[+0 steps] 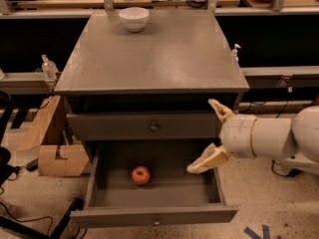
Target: Pick apple from middle drawer and place on counter
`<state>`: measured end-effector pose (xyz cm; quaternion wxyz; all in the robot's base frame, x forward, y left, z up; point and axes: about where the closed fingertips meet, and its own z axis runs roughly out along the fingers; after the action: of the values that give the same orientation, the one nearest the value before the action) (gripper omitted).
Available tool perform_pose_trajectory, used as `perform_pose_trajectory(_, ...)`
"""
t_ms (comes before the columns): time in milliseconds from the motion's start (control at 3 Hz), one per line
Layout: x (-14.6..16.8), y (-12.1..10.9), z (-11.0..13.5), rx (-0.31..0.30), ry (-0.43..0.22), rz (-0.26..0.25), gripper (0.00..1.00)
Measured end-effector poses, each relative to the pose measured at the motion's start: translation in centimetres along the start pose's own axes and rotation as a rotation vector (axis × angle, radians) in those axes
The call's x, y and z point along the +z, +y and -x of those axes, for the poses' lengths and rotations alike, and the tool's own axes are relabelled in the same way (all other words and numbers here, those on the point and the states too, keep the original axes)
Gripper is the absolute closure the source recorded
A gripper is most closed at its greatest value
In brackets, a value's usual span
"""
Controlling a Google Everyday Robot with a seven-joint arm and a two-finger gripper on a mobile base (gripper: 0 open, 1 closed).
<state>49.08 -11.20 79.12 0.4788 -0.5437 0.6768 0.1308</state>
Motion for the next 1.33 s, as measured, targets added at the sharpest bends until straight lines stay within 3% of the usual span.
perform_pose_trajectory(333,2.7,1.5,-0.8,0.010,-0.038,0.015,0.00)
perform_pose_trajectory(667,7.4,4.8,-2.6,0.016,-0.079,0.049,0.00)
perform_pose_trajectory(1000,12.5,8.1,-4.6,0.030,-0.111,0.081,0.00)
perform_pose_trajectory(1333,19.9,11.0,-7.8,0.070,-0.120,0.118,0.00)
